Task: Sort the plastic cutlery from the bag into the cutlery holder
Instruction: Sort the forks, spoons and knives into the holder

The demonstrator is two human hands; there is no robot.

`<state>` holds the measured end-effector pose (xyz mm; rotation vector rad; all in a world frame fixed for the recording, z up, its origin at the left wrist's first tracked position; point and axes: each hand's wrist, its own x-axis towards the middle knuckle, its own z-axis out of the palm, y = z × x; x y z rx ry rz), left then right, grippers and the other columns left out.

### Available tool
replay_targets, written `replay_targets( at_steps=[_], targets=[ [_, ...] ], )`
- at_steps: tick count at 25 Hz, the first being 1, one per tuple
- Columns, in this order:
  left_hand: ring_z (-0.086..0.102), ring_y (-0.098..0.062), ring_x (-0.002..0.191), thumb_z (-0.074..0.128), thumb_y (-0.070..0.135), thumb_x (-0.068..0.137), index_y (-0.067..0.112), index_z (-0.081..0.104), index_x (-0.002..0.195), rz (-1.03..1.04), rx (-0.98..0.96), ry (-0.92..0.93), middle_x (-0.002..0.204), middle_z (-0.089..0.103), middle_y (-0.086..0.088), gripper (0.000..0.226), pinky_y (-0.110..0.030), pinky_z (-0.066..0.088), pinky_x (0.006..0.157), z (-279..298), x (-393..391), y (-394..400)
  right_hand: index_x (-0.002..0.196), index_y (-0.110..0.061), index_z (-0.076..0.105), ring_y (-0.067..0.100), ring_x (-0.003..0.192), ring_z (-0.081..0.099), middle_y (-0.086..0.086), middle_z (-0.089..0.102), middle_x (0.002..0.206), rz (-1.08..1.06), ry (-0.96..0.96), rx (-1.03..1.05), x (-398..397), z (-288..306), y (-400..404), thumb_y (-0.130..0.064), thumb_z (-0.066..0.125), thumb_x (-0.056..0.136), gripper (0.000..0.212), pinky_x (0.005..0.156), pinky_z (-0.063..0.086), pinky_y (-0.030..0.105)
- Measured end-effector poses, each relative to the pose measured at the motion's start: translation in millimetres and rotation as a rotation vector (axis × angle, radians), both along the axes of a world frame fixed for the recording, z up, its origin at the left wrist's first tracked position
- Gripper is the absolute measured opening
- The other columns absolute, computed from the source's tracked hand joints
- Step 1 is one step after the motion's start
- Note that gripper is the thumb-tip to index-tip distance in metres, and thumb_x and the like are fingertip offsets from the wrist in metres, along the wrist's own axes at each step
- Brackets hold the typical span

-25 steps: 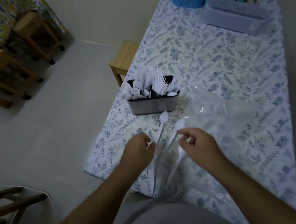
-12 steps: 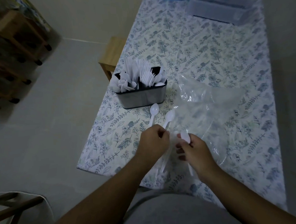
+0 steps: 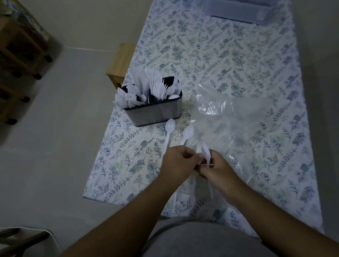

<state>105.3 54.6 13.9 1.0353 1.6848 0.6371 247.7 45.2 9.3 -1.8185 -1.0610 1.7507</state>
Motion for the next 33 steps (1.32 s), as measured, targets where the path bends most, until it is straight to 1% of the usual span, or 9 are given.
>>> replay_targets(
  at_steps=[4, 7, 12, 18, 22, 24, 26, 30, 33],
  targets=[
    [0.074, -0.02, 0.072, 0.059, 0.045, 0.091, 0.012, 0.078, 0.083, -0.048, 0.027, -0.042, 0.075, 0.076, -0.002, 0.04, -0.039, 0.061, 0.077, 4.8, -3.5, 6.7, 0.119, -0.023, 0.066, 0.019, 0.088, 0.072, 0.005, 0.076, 0.104, -0.077, 0.044, 0.016, -0.9, 3.8, 5.5, -0.008, 0.05, 0.099, 0.029, 0.073, 0.058, 0.033],
    [0.066, -0.014, 0.075, 0.065, 0.025, 0.092, 0.012, 0.07, 0.095, -0.058, 0.151, 0.302, 0.084, 0.07, 0.002, 0.014, -0.02, 0.054, 0.067, -7.0, -18.0, 21.1, 0.123, -0.02, 0.06, 0.02, 0.07, 0.063, 0.007, 0.073, 0.1, -0.155, 0.059, -0.032, -0.4, 2.5, 8.6, -0.008, 0.044, 0.102, 0.029, 0.063, 0.052, 0.032],
    [0.066, -0.021, 0.087, 0.069, 0.015, 0.088, 0.013, 0.062, 0.111, -0.228, 0.09, 0.487, 0.099, 0.07, -0.006, 0.024, -0.028, 0.052, 0.071, -28.6, -21.4, 33.7, 0.128, -0.019, 0.057, 0.015, 0.056, 0.049, 0.009, 0.069, 0.092, -0.171, 0.11, -0.028, -2.2, 1.6, 9.2, -0.009, 0.05, 0.1, 0.03, 0.053, 0.044, 0.03],
    [0.066, -0.009, 0.072, 0.069, 0.016, 0.092, 0.025, 0.065, 0.11, 0.055, 0.07, 0.21, 0.085, 0.071, 0.003, 0.02, -0.02, 0.052, 0.06, -3.9, -34.7, 3.5, 0.122, -0.021, 0.06, 0.015, 0.061, 0.049, 0.01, 0.066, 0.092, -0.209, 0.124, -0.055, -6.5, 0.7, 13.5, -0.014, 0.049, 0.102, 0.023, 0.055, 0.045, 0.03],
    [0.071, -0.008, 0.074, 0.071, 0.012, 0.092, 0.029, 0.073, 0.098, -0.018, -0.042, -0.22, 0.082, 0.077, 0.004, 0.018, -0.02, 0.057, 0.069, 24.0, -22.5, -26.6, 0.123, -0.019, 0.061, 0.022, 0.082, 0.068, 0.006, 0.073, 0.101, -0.135, 0.175, -0.034, -14.2, -0.1, 13.9, -0.033, 0.06, 0.099, 0.028, 0.068, 0.053, 0.034],
    [0.066, 0.0, 0.061, 0.069, 0.014, 0.092, 0.026, 0.077, 0.088, -0.117, 0.044, -0.098, 0.072, 0.074, 0.01, 0.015, -0.015, 0.053, 0.061, 20.3, -19.2, -27.1, 0.121, -0.016, 0.062, 0.022, 0.086, 0.072, 0.01, 0.074, 0.101, -0.135, 0.112, -0.009, -17.7, 1.3, 15.2, -0.025, 0.054, 0.101, 0.023, 0.07, 0.058, 0.034],
    [0.063, 0.001, 0.064, 0.068, 0.019, 0.093, 0.022, 0.075, 0.09, -0.064, 0.129, 0.164, 0.075, 0.07, 0.011, 0.007, -0.013, 0.049, 0.061, 4.8, -25.1, -12.3, 0.124, -0.015, 0.06, 0.021, 0.073, 0.069, 0.011, 0.07, 0.094, -0.19, 0.103, -0.021, -17.0, 2.7, 16.3, -0.019, 0.047, 0.104, 0.025, 0.069, 0.06, 0.036],
    [0.059, -0.021, 0.096, 0.067, 0.017, 0.091, 0.014, 0.057, 0.119, -0.057, 0.096, 0.491, 0.107, 0.056, -0.005, 0.03, -0.035, 0.056, 0.083, -25.9, -45.0, 21.6, 0.129, -0.019, 0.054, 0.015, 0.054, 0.047, 0.011, 0.063, 0.091, -0.201, 0.126, -0.076, -12.1, 8.0, 13.6, -0.021, 0.039, 0.107, 0.027, 0.05, 0.043, 0.031],
    [0.064, -0.027, 0.091, 0.065, 0.008, 0.091, 0.013, 0.056, 0.123, -0.127, 0.118, 0.529, 0.101, 0.064, -0.011, 0.034, -0.036, 0.056, 0.074, -26.5, -48.9, 29.1, 0.127, -0.017, 0.054, 0.014, 0.054, 0.044, 0.01, 0.061, 0.09, -0.235, 0.164, -0.11, -10.7, 8.0, 14.8, -0.021, 0.045, 0.105, 0.025, 0.048, 0.039, 0.029]
  ],
)
